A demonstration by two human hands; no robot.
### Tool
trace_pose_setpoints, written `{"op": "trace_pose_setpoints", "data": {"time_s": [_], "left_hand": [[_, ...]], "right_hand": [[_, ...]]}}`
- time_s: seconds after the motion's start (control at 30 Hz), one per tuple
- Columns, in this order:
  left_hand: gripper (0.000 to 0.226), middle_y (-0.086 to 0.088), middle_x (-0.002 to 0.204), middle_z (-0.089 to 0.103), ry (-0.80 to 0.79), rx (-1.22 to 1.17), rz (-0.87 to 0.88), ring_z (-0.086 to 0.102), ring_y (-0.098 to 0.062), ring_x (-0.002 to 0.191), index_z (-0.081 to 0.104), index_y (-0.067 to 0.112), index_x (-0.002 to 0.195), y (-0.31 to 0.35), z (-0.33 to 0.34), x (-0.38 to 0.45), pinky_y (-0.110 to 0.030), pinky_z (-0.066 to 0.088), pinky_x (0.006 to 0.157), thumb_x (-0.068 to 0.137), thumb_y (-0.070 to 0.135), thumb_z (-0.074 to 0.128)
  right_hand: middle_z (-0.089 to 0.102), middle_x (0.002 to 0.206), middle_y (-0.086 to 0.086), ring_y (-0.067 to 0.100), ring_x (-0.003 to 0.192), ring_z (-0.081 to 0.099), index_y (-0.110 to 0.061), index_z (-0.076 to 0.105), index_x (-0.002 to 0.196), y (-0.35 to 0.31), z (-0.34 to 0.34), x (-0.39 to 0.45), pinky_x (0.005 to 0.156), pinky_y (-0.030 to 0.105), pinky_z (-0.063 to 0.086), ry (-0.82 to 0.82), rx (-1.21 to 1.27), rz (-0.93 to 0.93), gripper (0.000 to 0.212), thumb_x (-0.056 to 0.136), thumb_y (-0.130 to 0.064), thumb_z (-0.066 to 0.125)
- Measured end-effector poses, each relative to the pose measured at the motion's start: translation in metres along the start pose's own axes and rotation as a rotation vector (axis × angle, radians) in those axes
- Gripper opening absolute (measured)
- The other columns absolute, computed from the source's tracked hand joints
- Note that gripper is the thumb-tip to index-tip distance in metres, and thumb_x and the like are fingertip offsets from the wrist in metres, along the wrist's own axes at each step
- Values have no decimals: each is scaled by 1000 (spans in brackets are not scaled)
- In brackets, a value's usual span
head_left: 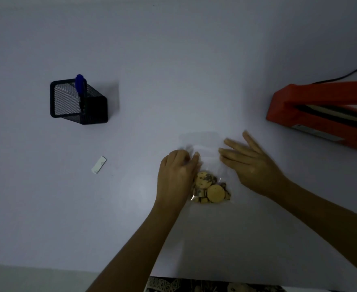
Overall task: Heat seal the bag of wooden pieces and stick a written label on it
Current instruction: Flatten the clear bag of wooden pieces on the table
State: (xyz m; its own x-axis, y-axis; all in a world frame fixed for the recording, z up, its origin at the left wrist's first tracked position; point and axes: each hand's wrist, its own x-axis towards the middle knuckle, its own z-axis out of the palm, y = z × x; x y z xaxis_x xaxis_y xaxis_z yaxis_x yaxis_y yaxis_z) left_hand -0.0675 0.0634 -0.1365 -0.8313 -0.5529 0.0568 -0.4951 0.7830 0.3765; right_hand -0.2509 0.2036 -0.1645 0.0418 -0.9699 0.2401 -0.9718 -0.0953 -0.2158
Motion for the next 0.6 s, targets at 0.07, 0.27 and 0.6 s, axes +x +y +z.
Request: {"op": "trace_pose_setpoints", "data": {"time_s": [0.07, 0.27, 0.6], "left_hand": [[27, -5, 85, 64, -13, 76, 10, 59, -24, 80, 69, 15, 107, -1, 1, 0, -34, 49, 68, 81, 18, 72], [36, -3, 90, 65, -18, 98, -70, 59, -25, 85, 70, 21, 104, 3, -1, -1, -30, 42, 67, 70, 18, 79], [51, -7, 129, 43, 19, -272, -632, 53, -19, 103, 46, 15, 127, 36, -11, 12, -17, 41, 75, 83, 21, 72]], "right_hand": [[63, 127, 14, 36, 127, 49, -5, 72, 107, -11, -1, 8, 108, 62, 29, -13, 41, 16, 34, 91, -2, 42], [59, 131, 17, 35, 113, 54, -14, 74, 102, -11, -15, 10, 99, 51, 36, -35, 153, 159, 31, 82, -25, 53], [49, 62, 4, 22, 56, 49, -4, 73, 102, -41, -26, 12, 55, 29, 33, -95, 194, 435, 36, 87, -24, 47]]}}
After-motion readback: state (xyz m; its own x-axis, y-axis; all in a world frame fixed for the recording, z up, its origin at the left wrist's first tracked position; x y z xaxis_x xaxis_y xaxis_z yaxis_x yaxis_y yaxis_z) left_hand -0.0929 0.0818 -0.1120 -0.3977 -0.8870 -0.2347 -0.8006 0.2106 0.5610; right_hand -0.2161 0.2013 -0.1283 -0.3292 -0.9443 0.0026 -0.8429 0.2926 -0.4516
